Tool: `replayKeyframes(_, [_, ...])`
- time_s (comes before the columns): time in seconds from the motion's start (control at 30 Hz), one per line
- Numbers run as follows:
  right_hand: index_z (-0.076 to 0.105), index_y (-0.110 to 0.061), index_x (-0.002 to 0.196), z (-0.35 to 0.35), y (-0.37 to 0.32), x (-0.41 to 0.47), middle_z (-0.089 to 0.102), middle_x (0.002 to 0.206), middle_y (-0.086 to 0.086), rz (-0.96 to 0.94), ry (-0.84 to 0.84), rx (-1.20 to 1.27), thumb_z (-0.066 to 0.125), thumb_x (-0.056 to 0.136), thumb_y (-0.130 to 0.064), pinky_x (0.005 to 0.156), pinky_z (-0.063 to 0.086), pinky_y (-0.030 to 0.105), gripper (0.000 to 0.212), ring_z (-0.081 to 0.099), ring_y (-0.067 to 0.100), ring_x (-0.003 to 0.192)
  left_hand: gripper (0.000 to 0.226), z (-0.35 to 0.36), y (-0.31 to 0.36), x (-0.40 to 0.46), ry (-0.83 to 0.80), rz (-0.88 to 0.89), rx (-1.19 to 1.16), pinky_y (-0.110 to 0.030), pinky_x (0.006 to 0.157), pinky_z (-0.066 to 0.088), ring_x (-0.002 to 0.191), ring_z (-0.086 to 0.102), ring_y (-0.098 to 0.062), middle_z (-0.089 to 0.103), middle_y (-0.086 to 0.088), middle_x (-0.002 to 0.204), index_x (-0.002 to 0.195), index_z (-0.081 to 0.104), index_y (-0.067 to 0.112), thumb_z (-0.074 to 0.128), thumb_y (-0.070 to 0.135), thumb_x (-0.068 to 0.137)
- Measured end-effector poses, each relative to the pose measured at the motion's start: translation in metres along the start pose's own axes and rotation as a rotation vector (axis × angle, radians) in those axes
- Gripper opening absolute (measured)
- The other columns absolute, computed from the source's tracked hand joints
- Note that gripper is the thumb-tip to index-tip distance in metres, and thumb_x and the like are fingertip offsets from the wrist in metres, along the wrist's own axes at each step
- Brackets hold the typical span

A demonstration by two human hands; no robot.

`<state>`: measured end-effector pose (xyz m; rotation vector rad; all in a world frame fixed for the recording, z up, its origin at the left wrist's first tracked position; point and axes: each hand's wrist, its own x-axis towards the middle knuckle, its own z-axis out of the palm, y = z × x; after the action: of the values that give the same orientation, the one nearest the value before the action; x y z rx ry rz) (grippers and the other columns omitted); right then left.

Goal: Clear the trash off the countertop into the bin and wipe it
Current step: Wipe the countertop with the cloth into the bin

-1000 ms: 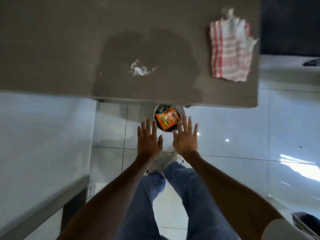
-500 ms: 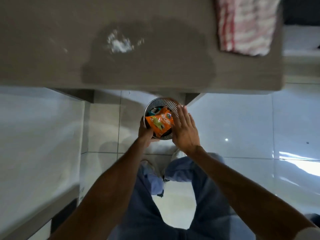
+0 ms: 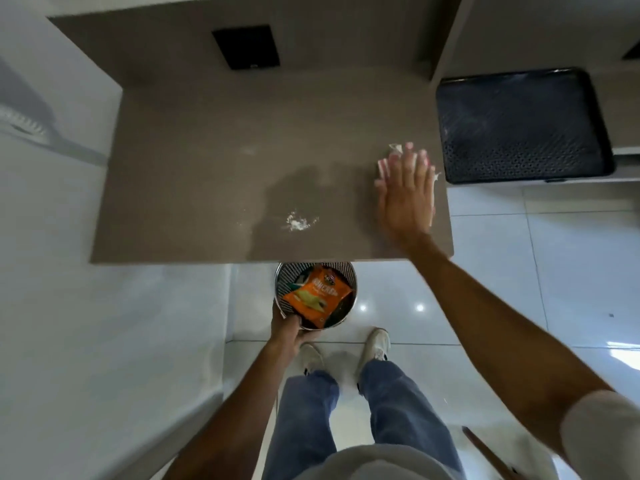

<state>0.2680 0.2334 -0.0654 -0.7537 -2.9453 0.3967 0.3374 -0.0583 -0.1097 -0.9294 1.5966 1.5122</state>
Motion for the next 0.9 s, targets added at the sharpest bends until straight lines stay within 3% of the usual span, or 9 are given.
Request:
replayKeyframes(0.1, [0.008, -0.011, 0.166, 0.017, 0.004, 0.017, 0.008, 0.175, 0.014, 0.077, -0.079, -0.086, 0.011, 0.109, -0.048, 0.132, 0.013, 0.052, 0.068, 0.005, 0.034, 0.163, 0.045, -0.008, 0.005, 0.010, 0.020, -0.003, -0.029, -0.070, 0.092, 0.055, 0.130, 0.058, -0.045, 0.057, -0.016, 0.146, 0.145, 0.047, 0.025, 0.052, 0.007, 0.104])
replayKeyframes(0.33, [0.008, -0.005, 0.165, 0.034, -0.081, -0.004, 0.009, 0.173, 0.019, 0.126, -0.128, -0.145, 0.006, 0.107, -0.055, 0.131, 0.018, 0.052, 0.076, 0.010, 0.036, 0.162, 0.061, -0.044, 0.018, 0.041, -0.057, -0.036, -0.141, -0.080, 0.101, 0.043, 0.135, 0.051, -0.052, 0.050, -0.022, 0.151, 0.149, 0.042, 0.019, 0.040, -0.015, 0.099])
replayKeyframes(0.47, [0.003, -0.003, 0.165, 0.051, -0.155, -0.027, 0.005, 0.173, 0.021, 0.050, -0.205, -0.126, -0.004, 0.102, -0.065, 0.132, 0.015, 0.052, 0.088, 0.005, 0.037, 0.162, 0.050, -0.066, 0.038, 0.047, -0.057, -0.085, -0.115, -0.078, 0.100, 0.046, 0.134, 0.053, -0.049, 0.053, -0.017, 0.149, 0.147, 0.045, 0.024, 0.047, -0.001, 0.104])
replayKeyframes(0.57, [0.005, -0.005, 0.165, 0.067, -0.202, -0.033, 0.006, 0.173, 0.020, -0.005, -0.234, -0.094, 0.000, 0.099, -0.076, 0.132, 0.014, 0.052, 0.097, 0.006, 0.036, 0.162, 0.040, -0.085, 0.052, 0.052, -0.052, -0.099, -0.054, -0.074, 0.093, 0.053, 0.129, 0.059, -0.046, 0.058, -0.017, 0.145, 0.144, 0.048, 0.025, 0.049, 0.010, 0.107])
replayKeyframes(0.7, [0.010, -0.006, 0.165, 0.088, -0.245, -0.022, 0.010, 0.173, 0.020, -0.253, -0.282, -0.111, 0.006, 0.090, -0.089, 0.131, 0.016, 0.054, 0.112, 0.006, 0.037, 0.162, 0.043, -0.115, 0.065, 0.066, -0.041, -0.095, -0.027, -0.066, 0.086, 0.057, 0.119, 0.063, -0.039, 0.060, -0.013, 0.143, 0.138, 0.050, 0.030, 0.043, 0.002, 0.105])
replayKeyframes(0.8, [0.008, -0.008, 0.165, 0.098, -0.259, -0.019, 0.009, 0.173, 0.019, -0.526, -0.342, -0.079, 0.015, 0.078, -0.101, 0.131, 0.018, 0.054, 0.128, 0.005, 0.036, 0.162, 0.056, -0.133, 0.070, 0.069, -0.033, -0.064, 0.032, -0.071, 0.089, 0.056, 0.122, 0.062, -0.041, 0.059, -0.013, 0.144, 0.143, 0.048, 0.033, 0.040, -0.005, 0.102])
replayKeyframes(0.9, [0.005, -0.012, 0.166, 0.101, -0.254, -0.020, 0.005, 0.174, 0.017, -0.770, -0.399, -0.155, 0.037, 0.073, -0.099, 0.133, 0.007, 0.050, 0.131, -0.005, 0.032, 0.161, 0.050, -0.145, 0.071, 0.064, -0.030, -0.018, 0.077, -0.072, 0.085, 0.057, 0.123, 0.063, -0.041, 0.060, -0.011, 0.143, 0.142, 0.049, 0.036, 0.043, 0.004, 0.105])
